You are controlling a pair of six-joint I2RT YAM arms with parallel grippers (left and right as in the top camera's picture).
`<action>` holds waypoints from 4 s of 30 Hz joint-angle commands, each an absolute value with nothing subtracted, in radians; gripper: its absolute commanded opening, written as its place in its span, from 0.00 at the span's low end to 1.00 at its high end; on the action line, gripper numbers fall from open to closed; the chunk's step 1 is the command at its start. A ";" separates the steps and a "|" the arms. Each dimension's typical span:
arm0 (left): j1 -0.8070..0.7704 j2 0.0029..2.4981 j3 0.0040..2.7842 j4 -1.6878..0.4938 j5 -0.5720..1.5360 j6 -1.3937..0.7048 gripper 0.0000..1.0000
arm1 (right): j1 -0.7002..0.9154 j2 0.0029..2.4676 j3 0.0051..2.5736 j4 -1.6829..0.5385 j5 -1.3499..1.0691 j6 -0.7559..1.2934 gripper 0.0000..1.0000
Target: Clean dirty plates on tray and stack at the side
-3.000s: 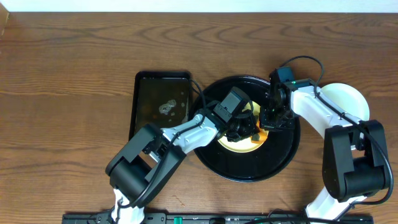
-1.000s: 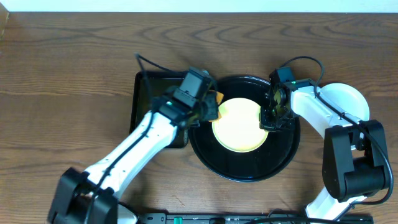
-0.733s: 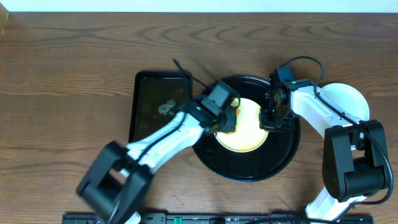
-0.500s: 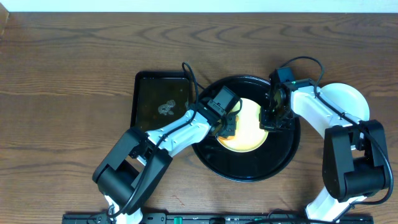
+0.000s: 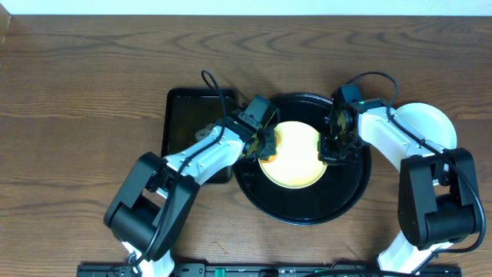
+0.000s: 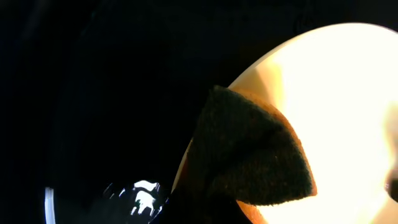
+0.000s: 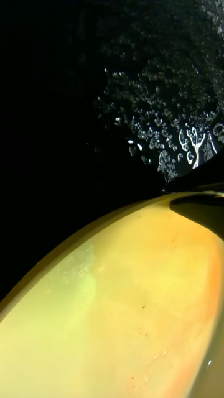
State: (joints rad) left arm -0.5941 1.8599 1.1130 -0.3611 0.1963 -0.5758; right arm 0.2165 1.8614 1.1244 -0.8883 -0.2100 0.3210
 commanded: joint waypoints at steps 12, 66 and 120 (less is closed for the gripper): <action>-0.497 1.522 1.115 -0.699 -0.025 -0.575 0.08 | 0.216 1.880 1.102 -0.878 -0.162 0.317 0.03; -0.369 1.562 1.068 -0.754 -0.106 -0.524 0.09 | 0.133 1.486 1.053 -0.643 -0.092 0.199 0.01; -0.369 1.571 1.068 -0.701 -0.123 -0.314 0.08 | 0.628 1.378 1.053 -0.667 0.978 0.323 0.01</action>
